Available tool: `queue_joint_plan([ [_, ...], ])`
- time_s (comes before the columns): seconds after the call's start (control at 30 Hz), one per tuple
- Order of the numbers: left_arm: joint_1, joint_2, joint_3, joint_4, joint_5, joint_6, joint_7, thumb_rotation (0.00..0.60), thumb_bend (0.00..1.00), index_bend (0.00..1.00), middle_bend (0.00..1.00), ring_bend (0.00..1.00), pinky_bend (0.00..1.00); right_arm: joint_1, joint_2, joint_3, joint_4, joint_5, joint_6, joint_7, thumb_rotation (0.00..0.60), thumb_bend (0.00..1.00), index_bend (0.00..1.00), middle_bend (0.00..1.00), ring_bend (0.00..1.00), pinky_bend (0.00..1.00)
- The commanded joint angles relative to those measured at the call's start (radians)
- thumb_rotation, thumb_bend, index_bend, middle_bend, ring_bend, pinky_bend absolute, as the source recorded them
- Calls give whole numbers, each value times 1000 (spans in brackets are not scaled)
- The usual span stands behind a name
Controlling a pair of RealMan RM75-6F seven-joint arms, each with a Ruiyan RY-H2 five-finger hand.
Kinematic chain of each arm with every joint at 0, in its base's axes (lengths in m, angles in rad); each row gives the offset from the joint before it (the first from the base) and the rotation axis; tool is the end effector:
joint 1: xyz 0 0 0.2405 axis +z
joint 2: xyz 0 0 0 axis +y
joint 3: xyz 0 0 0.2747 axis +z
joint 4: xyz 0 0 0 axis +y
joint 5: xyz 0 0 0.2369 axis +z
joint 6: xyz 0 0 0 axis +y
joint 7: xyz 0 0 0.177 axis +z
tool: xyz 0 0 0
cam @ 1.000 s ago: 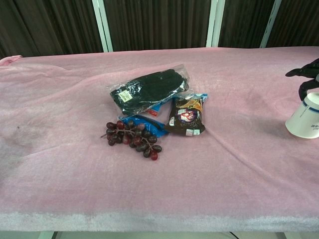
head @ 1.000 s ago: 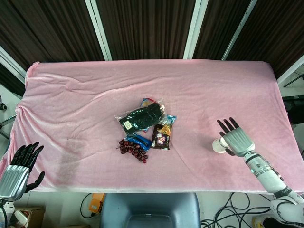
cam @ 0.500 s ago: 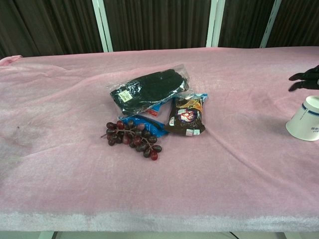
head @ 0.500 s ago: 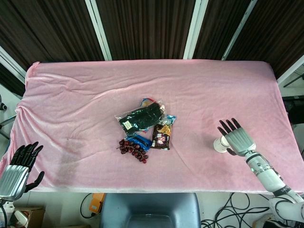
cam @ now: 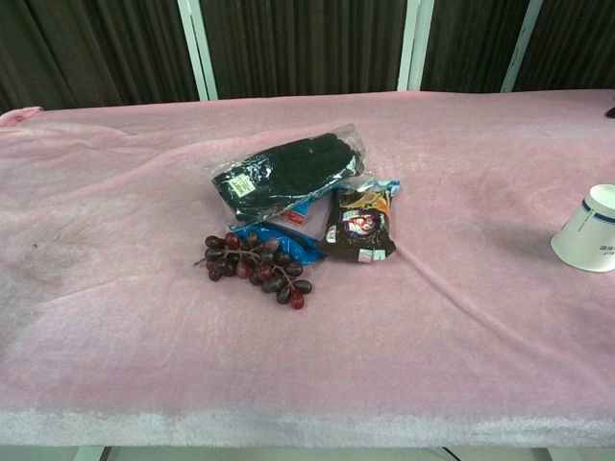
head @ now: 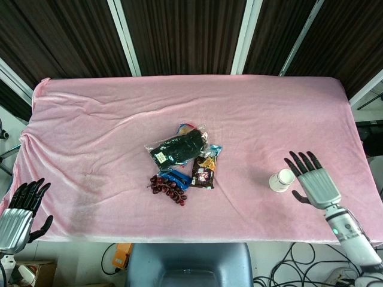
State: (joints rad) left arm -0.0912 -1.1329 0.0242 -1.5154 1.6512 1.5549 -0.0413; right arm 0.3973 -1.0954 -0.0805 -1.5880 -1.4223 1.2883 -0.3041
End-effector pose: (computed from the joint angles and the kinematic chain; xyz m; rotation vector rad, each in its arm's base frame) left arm -0.3346 0.2019 0.1353 -1.5325 -0.8142 -0.9530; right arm -0.3122 -0.2877 0.1094 1.7634 -0.6308 0.6170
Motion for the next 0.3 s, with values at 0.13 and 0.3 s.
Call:
queue_joint_plan([
  [0.13,3,-9,3,4,14,10,16,600,400,0,0,0,48,-241,-44,-44,23,-100,277,110,600,404,0,0,0,0],
  [0.3,3,-14,2,4,6,3,29,600,400,0,0,0,48,-249,-42,-11,24,-80,260,139,600,404,0,0,0,0],
])
